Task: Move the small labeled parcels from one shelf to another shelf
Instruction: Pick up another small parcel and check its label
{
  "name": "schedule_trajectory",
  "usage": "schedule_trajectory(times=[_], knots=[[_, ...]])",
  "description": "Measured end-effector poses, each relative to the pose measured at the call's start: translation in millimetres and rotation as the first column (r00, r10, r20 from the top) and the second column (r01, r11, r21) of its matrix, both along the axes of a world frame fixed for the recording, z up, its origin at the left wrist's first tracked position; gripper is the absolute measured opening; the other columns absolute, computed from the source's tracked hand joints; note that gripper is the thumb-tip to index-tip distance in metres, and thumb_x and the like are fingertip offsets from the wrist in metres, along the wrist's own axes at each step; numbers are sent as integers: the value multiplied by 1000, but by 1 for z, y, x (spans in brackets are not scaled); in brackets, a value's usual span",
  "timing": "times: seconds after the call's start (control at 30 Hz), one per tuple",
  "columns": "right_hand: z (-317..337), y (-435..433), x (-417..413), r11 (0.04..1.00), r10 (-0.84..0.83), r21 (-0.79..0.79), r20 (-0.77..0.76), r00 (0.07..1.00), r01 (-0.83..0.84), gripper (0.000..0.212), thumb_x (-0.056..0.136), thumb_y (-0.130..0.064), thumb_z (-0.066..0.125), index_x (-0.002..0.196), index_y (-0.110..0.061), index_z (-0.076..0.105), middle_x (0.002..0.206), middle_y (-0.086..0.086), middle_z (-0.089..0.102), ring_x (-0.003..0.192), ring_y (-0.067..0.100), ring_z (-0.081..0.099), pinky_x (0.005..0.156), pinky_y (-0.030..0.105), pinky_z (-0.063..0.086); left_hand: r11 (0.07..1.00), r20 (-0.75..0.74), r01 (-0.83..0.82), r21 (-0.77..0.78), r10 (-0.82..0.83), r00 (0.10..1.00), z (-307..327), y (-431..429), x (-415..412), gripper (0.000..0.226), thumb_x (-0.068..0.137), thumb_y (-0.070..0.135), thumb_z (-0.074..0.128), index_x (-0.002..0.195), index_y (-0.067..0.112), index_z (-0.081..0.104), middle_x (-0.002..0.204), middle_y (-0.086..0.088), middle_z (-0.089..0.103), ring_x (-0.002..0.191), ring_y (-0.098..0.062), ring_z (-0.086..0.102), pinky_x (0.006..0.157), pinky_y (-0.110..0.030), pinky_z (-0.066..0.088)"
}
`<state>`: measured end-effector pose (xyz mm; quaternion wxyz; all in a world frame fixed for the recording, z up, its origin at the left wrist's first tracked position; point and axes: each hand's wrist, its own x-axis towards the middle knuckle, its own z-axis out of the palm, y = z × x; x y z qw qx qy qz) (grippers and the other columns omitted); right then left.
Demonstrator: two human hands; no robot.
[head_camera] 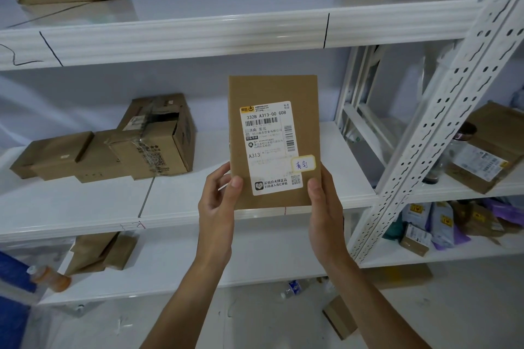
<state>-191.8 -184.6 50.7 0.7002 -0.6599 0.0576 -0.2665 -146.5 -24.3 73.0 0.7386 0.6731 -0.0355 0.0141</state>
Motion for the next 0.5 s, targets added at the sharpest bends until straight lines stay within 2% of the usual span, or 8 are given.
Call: schedule_trajectory(times=[0.07, 0.17, 0.23, 0.33, 0.4, 0.47, 0.5], knots=[[0, -2, 2, 1000, -10, -11, -21, 1000, 10, 52, 101, -40, 43, 151, -24, 47, 127, -22, 70, 118, -2, 65, 90, 13, 53, 1000, -4, -2, 2, 2, 1000, -1, -1, 3, 77, 73, 69, 62, 138, 28, 58, 127, 3, 71, 120, -21, 67, 104, -50, 54], [-3, -5, 11, 999, -21, -39, -68, 997, 18, 53, 100, -46, 45, 150, -29, 49, 127, -21, 70, 119, 1, 65, 97, 20, 54, 1000, -14, 4, 25, -4, 1000, -4, -3, 12, 74, 75, 70, 63, 136, 29, 61, 126, 2, 71, 119, -19, 67, 104, -48, 54], [-6, -10, 21, 998, -15, -65, -110, 994, 8, 52, 99, -49, 46, 148, -33, 50, 126, -22, 71, 118, 1, 66, 95, 21, 55, 999, -25, 17, 47, -16, 1000, -8, -5, 21, 67, 83, 67, 65, 137, 27, 61, 127, 1, 71, 120, -18, 67, 105, -49, 54], [-6, -20, 39, 996, 4, -86, -184, 983, -20, 45, 101, -47, 51, 145, -36, 54, 121, -23, 72, 110, -11, 64, 87, 10, 49, 997, -65, 48, 53, -45, 997, -15, -8, 38, 48, 98, 47, 58, 138, 22, 63, 127, 0, 73, 118, -13, 67, 106, -46, 54], [-5, -26, 51, 994, 14, -105, -234, 972, -39, 41, 103, -44, 52, 144, -37, 55, 119, -27, 70, 105, -19, 62, 82, 3, 45, 996, -115, 69, 62, -62, 991, -18, -10, 50, 44, 101, 43, 55, 139, 22, 64, 128, 0, 73, 120, -13, 66, 107, -44, 53], [-7, -31, 62, 988, 14, -142, -285, 958, -56, 43, 101, -50, 51, 143, -40, 54, 122, -25, 69, 109, -14, 61, 88, 8, 44, 993, -172, 91, 70, -78, 982, -20, -12, 61, 44, 101, 48, 55, 136, 24, 65, 128, 1, 72, 123, -17, 64, 109, -45, 50], [-7, -33, 67, 987, 22, -147, -312, 950, -71, 45, 99, -53, 51, 143, -41, 54, 124, -21, 69, 113, -7, 61, 93, 16, 45, 992, -197, 100, 75, -83, 977, -22, -12, 67, 45, 100, 50, 55, 135, 25, 66, 127, 1, 72, 124, -18, 63, 109, -45, 50]])
